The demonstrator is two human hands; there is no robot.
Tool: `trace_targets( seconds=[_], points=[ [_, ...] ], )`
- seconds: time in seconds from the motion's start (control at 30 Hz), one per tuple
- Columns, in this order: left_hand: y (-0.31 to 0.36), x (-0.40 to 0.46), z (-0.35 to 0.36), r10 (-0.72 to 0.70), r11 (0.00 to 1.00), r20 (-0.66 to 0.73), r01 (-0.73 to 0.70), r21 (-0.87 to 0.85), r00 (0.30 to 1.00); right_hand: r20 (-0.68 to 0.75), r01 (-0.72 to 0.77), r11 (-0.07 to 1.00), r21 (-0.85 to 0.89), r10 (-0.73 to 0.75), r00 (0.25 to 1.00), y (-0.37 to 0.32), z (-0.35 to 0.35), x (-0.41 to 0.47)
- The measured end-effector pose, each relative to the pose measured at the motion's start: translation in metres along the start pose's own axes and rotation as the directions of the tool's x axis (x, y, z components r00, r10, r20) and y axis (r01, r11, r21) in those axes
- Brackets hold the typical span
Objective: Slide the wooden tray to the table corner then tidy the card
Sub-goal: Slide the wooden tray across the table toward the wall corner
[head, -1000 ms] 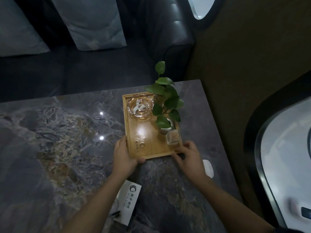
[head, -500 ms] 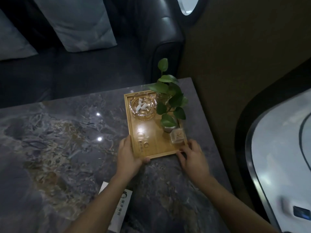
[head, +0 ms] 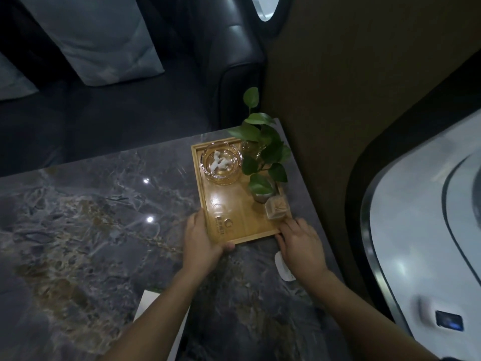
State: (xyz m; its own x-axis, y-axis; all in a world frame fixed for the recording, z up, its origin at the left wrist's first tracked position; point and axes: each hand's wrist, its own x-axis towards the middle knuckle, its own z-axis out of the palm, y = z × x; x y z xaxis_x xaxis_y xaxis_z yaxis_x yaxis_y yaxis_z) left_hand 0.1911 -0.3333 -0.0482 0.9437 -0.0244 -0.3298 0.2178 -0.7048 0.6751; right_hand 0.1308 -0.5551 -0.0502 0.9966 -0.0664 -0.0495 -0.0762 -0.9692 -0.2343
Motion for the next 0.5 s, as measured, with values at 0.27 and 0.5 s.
trace_targets(
  seconds=[0.27, 0.5],
  points=[
    [0.017, 0.003, 0.011, -0.002, 0.999, 0.009, 0.002, 0.049, 1.0, 0.113, -0.012, 0.998, -0.053, 0.018, 0.993, 0.012, -0.007, 0.0],
    [0.029, 0.006, 0.02, -0.017, 0.996, 0.027, 0.015, 0.085, 0.999, 0.156, -0.051, 0.997, -0.055, 0.059, 0.986, 0.019, -0.014, 0.0]
  ],
)
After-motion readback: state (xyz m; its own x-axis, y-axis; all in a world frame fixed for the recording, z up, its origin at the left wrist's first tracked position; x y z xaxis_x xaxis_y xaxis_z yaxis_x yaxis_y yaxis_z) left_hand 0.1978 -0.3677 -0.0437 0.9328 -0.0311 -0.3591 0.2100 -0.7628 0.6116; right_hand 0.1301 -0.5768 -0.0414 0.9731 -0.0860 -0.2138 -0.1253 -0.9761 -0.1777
